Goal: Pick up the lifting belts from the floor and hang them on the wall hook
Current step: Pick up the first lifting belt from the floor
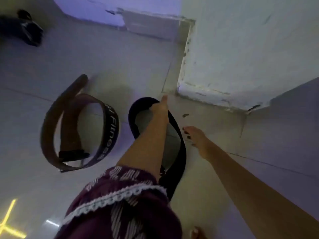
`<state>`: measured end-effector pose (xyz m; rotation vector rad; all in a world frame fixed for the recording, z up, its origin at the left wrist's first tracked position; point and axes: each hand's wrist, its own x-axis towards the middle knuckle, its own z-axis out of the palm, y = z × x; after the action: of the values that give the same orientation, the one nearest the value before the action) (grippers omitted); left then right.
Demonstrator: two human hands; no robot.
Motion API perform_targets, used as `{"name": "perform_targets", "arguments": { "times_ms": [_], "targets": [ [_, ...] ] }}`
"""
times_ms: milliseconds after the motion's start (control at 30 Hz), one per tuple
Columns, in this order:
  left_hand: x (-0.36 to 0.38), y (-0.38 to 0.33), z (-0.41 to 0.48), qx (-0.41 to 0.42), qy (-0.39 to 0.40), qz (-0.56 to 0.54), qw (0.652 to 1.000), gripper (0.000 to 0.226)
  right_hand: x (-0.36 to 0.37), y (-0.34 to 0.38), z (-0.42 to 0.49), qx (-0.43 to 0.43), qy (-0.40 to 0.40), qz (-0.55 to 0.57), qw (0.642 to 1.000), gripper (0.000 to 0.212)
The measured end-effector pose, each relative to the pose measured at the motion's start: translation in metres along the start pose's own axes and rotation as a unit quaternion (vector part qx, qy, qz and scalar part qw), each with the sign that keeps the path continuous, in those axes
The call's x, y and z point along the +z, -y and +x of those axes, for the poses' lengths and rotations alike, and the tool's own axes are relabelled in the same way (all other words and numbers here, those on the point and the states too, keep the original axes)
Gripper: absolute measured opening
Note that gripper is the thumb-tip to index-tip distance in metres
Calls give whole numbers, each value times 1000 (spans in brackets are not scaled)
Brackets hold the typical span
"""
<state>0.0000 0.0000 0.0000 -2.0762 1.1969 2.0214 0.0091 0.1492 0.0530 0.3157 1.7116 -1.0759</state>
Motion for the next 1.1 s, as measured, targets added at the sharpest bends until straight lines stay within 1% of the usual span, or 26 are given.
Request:
{"name": "perform_targets", "arguments": {
  "times_ms": [33,100,133,167,200,267,333,367,400,467,500,567,633,700,733,767,800,833,900,933,1000,1033,1100],
  "targets": [
    [3,-3,3,17,-27,32,999,70,3,-2,3,6,13,-1,1000,40],
    [1,-2,2,64,-76,99,990,40,3,-5,2,19,30,-28,999,41],
    [-4,0,-5,78,-87,109,987,27,1,-5,-7,24,37,-34,998,41],
    [-12,2,-21,82,-72,89,990,19,-3,-2,-20,29,37,-21,999,41],
    [-21,0,-47,80,-46,55,994,16,-9,5,-38,24,33,-3,999,40],
    [-45,-13,-105,53,12,-17,998,20,-18,28,-87,3,9,23,1000,42],
    [-74,-29,-178,11,88,-29,996,22,-25,54,-141,-7,-9,32,999,44],
    [-90,-35,-220,-8,116,-28,993,20,-27,69,-174,-8,-16,31,999,45],
    [-107,-39,-264,-27,140,-30,989,23,-28,86,-211,-7,-22,32,999,45],
    [-144,-45,-356,-45,175,-40,983,40,-31,117,-290,2,-20,53,998,47],
    [-162,-49,-402,-44,187,-42,981,43,-33,131,-332,4,-10,62,998,49],
    [-196,-65,-491,-8,221,-32,975,36,-39,154,-416,-1,16,70,997,56],
    [-223,-89,-567,57,277,-11,959,26,-42,179,-489,-8,51,80,995,68],
    [-240,-111,-629,128,337,53,931,24,-49,202,-550,-33,127,133,982,81],
    [-244,-120,-654,162,357,102,914,27,-55,215,-576,-56,165,185,967,83],
    [-247,-126,-676,188,372,152,896,31,-61,226,-599,-81,184,242,949,83],
    [-248,-130,-695,208,382,192,880,36,-67,235,-622,-109,181,284,935,80],
    [-249,-132,-712,227,383,221,868,40,-75,241,-641,-133,161,303,930,73],
    [-252,-132,-735,254,386,239,854,38,-87,243,-672,-178,128,278,935,48],
    [-254,-131,-742,257,392,231,852,35,-93,243,-687,-196,122,262,937,36],
    [-256,-130,-754,241,426,197,849,34,-109,239,-712,-217,141,237,936,25],
    [-256,-131,-763,233,436,168,853,39,-118,235,-723,-230,162,223,933,23],
    [-249,-145,-782,217,416,92,879,57,-133,226,-746,-255,201,169,930,23]
  ]
}}
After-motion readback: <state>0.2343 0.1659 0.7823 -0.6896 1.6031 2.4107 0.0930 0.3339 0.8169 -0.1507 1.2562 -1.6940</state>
